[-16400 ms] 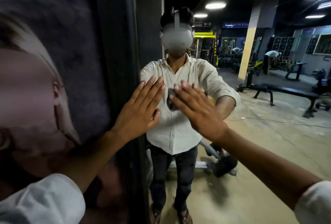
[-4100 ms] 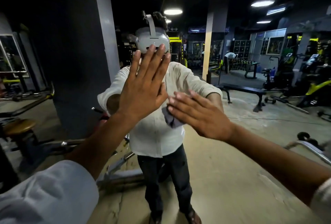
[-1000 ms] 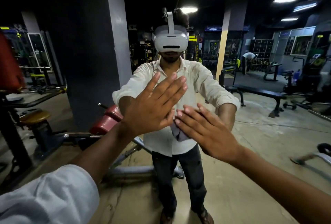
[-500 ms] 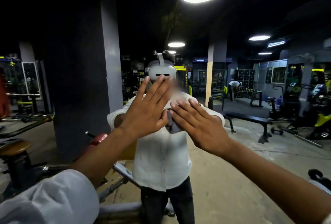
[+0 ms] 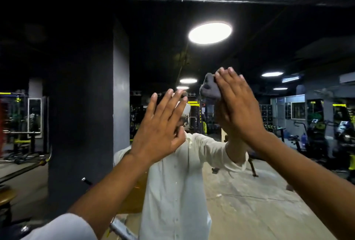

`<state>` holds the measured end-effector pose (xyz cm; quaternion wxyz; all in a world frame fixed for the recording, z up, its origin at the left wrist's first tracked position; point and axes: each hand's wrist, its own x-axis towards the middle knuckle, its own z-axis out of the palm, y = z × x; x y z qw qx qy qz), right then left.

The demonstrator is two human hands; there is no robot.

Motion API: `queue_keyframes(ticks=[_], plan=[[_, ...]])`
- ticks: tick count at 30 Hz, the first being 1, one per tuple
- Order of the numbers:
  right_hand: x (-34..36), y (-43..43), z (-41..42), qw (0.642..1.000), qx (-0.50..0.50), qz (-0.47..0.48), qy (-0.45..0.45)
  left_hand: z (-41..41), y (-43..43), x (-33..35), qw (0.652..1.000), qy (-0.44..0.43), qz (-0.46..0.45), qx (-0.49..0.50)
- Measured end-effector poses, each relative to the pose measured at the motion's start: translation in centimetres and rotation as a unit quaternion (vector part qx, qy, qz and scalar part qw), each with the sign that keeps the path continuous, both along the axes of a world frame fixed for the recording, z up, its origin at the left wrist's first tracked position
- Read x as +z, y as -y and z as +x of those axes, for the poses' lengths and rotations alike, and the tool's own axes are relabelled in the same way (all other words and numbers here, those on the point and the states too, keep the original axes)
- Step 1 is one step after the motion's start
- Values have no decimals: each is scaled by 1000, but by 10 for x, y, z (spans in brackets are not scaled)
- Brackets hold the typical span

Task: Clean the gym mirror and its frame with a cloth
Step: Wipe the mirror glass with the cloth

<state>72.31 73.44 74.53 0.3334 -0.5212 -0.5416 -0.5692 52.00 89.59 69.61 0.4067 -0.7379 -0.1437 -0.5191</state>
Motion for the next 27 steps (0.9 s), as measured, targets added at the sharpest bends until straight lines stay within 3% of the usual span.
queue_keyframes(ticks=[3,7,12,20,27], plan=[[-2,-16,-13,999,32,9,-14,0,0,-1,1000,-4,-6,5],[5,-7,-5,991,-11,-69,117,1,6,7,1000,14,-11,0],[29,3,8,995,43,64,-65,22,20,9,1000,25,-17,-2],[-93,-2,8,996,65,-54,29,28,17,-40,999,1,-30,17],[-213,15,21,975,43,-187,112,30,26,-116,996,-8,-69,51]])
